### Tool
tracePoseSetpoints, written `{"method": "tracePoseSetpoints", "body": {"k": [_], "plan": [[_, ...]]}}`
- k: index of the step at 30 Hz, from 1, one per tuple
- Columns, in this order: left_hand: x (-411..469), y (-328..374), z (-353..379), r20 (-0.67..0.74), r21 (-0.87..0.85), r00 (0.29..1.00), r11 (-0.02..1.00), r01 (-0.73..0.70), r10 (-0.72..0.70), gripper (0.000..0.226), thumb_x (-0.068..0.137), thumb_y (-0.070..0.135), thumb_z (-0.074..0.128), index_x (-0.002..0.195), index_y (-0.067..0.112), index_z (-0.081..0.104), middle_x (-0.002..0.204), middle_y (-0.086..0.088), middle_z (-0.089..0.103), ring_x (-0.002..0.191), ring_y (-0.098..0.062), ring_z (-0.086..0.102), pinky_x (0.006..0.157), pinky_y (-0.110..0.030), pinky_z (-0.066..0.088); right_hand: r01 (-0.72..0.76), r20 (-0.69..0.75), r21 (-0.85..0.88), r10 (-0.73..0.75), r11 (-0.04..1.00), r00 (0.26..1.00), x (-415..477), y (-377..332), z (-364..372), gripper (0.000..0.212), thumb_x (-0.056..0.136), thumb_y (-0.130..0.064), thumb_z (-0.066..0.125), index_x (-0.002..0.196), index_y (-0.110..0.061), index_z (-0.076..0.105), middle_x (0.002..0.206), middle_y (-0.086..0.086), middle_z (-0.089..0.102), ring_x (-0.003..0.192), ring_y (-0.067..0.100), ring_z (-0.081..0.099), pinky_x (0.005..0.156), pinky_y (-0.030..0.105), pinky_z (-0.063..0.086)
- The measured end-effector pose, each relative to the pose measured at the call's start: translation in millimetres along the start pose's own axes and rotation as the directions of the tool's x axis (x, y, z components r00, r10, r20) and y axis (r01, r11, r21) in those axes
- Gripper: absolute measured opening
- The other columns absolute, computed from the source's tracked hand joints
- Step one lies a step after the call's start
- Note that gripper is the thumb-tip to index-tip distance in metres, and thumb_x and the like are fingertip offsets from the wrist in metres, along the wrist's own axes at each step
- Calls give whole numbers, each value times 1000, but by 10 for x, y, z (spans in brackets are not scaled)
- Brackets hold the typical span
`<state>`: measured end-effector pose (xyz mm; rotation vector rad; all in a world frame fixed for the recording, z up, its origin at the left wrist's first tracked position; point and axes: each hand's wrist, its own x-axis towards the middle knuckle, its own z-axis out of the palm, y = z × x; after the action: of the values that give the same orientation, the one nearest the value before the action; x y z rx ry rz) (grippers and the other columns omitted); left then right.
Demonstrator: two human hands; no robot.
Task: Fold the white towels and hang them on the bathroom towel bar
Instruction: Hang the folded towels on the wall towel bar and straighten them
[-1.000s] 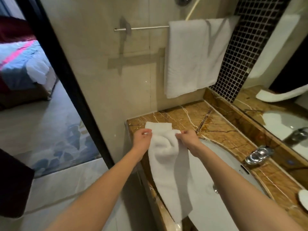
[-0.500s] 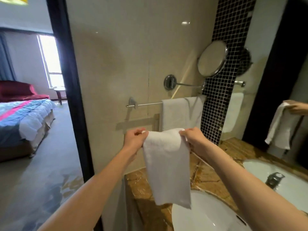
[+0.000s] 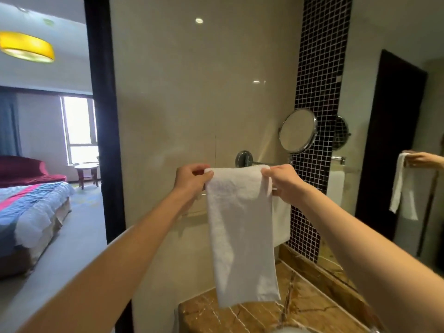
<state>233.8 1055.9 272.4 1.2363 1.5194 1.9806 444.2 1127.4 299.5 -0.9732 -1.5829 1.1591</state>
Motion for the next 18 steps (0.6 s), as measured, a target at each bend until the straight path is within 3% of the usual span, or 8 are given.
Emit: {"method": "tracePoseSetpoints", "body": {"k": [3,7,10,15,18], "plan": [[249,187,65,13,-2,999,999,-52,52,30,83,-2,67,112,0,64,95,-12,62,75,-16,60,56,-20,55,25,-7,43,-25,999,1000,246,-207,-13,20,91,-7,56,105,8,59,87,16,52,76,30,54,66,39,45],[636,431,190,0,-19,993,993,-117,117,29,84,-3,65,113,-1,63,88,-7,62,81,-20,61,66,-31,56,78,-36,79,-75,994,997,673,-472,-18,9,90,-6,57,94,1,58,87,15,51,74,28,53,65,37,43],[963,611,248,-37,-6,981,982,-190,190,28,83,-3,66,110,0,65,92,-11,65,79,-19,61,66,-30,55,159,-16,92,-158,983,987,1002,-666,-20,3,88,-3,55,87,-1,57,79,12,47,72,26,48,63,33,39],[1480,903,323,-65,60,947,949,-310,314,25,81,-4,67,105,6,68,77,0,64,66,-8,59,57,-20,53,273,6,110,-275,956,961,1529,-992,34,12,78,7,46,76,-3,51,70,10,40,70,25,41,61,32,31],[1683,974,369,-93,128,931,931,-341,354,26,80,-4,67,104,6,69,82,-6,64,67,-10,57,58,-18,49,275,-33,118,-273,954,961,1798,-1091,129,13,73,6,45,67,-5,50,63,8,42,70,26,37,57,30,22]]}}
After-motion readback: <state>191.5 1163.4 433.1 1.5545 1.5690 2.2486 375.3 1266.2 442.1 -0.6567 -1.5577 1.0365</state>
